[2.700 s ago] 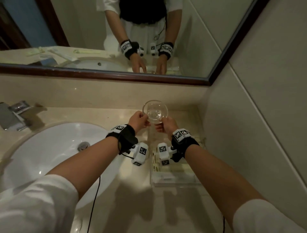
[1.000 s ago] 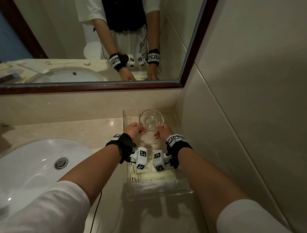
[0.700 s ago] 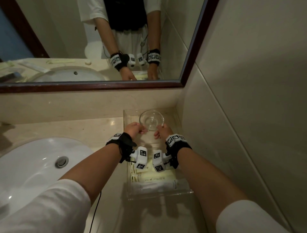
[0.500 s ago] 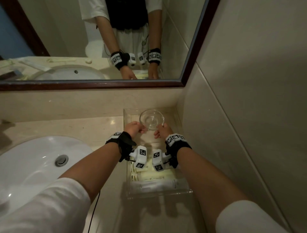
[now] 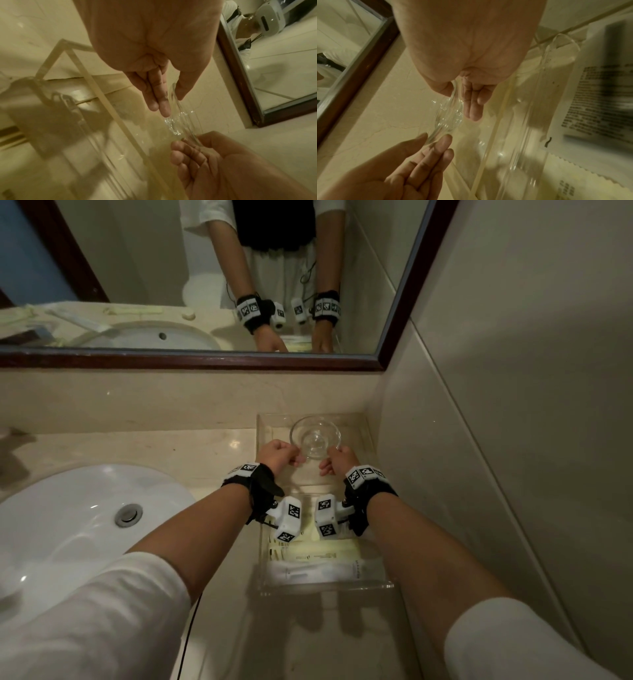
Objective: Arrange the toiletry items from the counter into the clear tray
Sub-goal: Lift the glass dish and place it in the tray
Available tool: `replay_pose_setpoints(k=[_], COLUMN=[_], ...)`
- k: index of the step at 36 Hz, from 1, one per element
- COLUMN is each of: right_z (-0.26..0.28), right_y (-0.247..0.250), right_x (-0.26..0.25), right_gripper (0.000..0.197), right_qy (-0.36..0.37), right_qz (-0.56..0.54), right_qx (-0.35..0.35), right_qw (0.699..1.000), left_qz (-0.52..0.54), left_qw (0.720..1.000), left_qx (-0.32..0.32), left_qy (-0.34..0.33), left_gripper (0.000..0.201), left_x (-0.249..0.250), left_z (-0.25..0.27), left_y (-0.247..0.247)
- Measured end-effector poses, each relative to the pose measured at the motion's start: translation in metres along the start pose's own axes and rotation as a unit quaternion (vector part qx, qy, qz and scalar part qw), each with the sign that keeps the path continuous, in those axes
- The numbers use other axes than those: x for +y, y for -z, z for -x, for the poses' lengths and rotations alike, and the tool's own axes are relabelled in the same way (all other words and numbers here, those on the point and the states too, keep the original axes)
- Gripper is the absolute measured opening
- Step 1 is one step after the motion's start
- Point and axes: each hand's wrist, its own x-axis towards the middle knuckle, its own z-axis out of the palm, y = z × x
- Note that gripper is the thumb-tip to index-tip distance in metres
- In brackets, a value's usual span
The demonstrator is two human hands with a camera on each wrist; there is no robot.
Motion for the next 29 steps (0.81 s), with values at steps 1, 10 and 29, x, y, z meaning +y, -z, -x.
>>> replay_pose_setpoints(k=[1, 10, 29], right_z=[0.002, 0.001, 0.054], right_y=[0.001, 0.002, 0.001], right_x=[-0.001, 0.003, -0.015], right_gripper=[0.031, 0.04, 0.036], right_qy=[0.001, -0.018, 0.022], right_qz=[-0.004, -0.001, -0.091], right_qx=[0.001, 0.002, 0.187], right_qw=[1.0, 1.0, 0.978], left_qz=[0.001, 0.004, 0.035], left_qw=[1.0, 1.0, 0.998], left_qx=[0.003, 0.011, 0.046], left_qy=[0.001, 0.014, -0.012], left_gripper=[0.015, 0.023, 0.012], left_x=[0.0, -0.002, 0.007], left_z=[0.001, 0.003, 0.1], left_y=[0.0, 0.0, 0.033])
